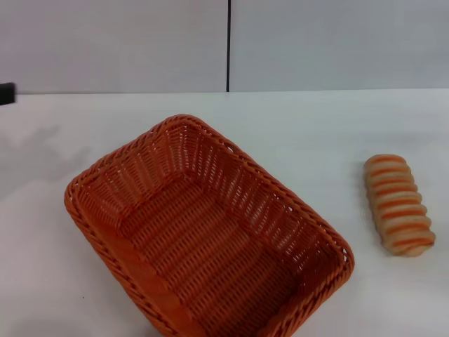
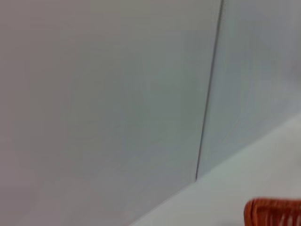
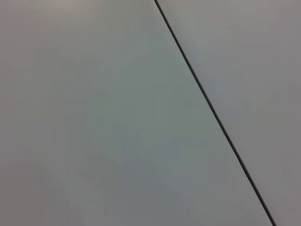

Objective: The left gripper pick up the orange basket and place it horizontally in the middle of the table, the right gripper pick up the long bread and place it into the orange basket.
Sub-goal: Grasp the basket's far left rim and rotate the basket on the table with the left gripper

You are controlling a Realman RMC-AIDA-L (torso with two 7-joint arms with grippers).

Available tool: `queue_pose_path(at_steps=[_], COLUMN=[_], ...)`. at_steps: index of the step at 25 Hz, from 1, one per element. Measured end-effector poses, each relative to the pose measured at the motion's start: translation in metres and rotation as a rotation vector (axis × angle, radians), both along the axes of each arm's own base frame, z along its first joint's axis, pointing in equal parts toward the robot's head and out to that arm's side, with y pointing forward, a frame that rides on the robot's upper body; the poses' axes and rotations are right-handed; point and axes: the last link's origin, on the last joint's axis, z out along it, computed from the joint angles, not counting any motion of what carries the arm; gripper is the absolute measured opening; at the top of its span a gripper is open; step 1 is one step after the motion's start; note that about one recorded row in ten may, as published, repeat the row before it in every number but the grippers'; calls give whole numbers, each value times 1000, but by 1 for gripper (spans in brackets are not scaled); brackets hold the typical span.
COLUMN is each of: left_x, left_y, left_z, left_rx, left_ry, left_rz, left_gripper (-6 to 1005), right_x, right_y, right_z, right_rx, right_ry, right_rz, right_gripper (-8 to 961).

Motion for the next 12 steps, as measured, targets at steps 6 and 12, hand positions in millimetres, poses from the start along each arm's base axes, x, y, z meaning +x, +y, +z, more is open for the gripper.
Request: queue_pose_path(at_steps=[6,12], left_x=[34,63], left_y=[25,42], left_z=[-29,-71], left_rx=[-129,-261], left_ry=[204,401], left_rz=[27,45], left_gripper=[775,774], right_x=[-2,-2], right_y=[3,4], right_z=[0,3], right_rx=[0,7], right_ry=[-3,-2], right_rz=[5,2], right_gripper=[619,619])
